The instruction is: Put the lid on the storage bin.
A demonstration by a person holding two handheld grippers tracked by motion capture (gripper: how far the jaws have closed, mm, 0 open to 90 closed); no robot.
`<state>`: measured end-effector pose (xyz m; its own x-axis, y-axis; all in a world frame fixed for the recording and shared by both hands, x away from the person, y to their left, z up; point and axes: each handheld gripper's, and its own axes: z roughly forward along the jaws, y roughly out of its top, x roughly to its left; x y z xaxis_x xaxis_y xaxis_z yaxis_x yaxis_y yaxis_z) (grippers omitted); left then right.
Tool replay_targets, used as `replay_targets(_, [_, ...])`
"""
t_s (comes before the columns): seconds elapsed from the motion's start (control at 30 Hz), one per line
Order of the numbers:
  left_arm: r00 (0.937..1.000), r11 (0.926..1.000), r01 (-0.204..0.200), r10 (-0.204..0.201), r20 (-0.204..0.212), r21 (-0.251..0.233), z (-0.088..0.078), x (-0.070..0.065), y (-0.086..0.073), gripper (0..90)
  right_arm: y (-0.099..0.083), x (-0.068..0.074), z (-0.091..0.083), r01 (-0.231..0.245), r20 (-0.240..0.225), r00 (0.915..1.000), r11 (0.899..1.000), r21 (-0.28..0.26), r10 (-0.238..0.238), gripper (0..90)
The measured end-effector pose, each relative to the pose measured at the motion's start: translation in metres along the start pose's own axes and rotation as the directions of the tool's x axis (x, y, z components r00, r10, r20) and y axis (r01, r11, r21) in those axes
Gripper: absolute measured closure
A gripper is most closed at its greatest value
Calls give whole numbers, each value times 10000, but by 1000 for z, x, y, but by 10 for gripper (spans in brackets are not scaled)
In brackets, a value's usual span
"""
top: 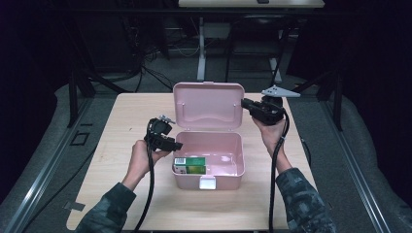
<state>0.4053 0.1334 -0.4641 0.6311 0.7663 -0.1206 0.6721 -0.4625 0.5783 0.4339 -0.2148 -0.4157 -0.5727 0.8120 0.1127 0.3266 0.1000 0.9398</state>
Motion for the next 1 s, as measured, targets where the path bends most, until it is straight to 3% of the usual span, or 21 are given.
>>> replay_targets(0.4, [9999, 10000, 97, -97, -41, 17, 1, -1, 0, 615, 3, 4, -12, 223, -364, 9991, 9995, 241, -214, 851])
replay_targets(1.0, [9999, 9999, 136, -136, 40, -34, 2, -1, -1, 611, 5, 13, -28, 712, -513, 9964, 9955, 631, -680, 850])
